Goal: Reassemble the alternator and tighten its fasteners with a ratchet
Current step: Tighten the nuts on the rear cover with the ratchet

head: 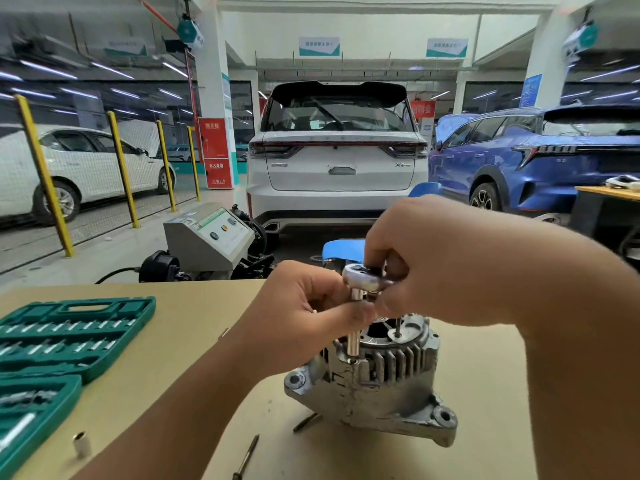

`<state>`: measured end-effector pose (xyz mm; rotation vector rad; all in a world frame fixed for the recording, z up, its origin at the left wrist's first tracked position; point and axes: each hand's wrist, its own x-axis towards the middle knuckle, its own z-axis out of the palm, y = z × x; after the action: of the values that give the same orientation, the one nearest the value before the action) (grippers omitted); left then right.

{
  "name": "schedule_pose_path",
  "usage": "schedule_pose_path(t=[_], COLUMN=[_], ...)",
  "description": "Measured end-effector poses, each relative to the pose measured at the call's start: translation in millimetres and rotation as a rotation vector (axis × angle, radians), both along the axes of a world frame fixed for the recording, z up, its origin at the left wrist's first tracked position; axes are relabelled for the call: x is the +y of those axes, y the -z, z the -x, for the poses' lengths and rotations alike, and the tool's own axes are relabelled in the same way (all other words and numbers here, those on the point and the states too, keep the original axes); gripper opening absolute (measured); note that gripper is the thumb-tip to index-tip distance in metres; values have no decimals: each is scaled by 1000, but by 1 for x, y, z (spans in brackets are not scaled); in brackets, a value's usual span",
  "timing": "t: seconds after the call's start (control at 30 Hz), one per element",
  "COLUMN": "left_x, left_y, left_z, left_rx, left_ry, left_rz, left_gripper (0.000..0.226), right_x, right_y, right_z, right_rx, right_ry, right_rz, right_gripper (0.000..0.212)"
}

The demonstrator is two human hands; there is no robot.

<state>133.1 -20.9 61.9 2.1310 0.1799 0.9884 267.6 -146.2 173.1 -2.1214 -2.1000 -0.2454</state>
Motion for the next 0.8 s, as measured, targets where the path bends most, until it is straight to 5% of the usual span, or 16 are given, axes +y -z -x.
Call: schedule_pose_path(t=[0.17, 0.27, 0.53, 0.63, 0.8], left_x=[5, 5, 4, 4, 5], left_y=[-3, 1, -3, 0, -2], left_z=[7, 2, 7, 2, 7], left_rx=[47, 9, 56, 21, 60], left_ry=[50, 7, 49, 22, 120], left_rz=[-24, -8, -74, -41, -36], left_gripper=[9, 13, 9, 18, 15], right_x=[0, 0, -3, -4, -6], right_y=[1, 2, -2, -1, 0], right_z=[-1, 2, -6, -2, -1], right_rx=[87, 6, 118, 93, 133], right_ry=[-29, -20, -10, 3, -4], right_rz=[-56, -72, -87, -41, -59], right_gripper=[16, 5, 26, 10, 26])
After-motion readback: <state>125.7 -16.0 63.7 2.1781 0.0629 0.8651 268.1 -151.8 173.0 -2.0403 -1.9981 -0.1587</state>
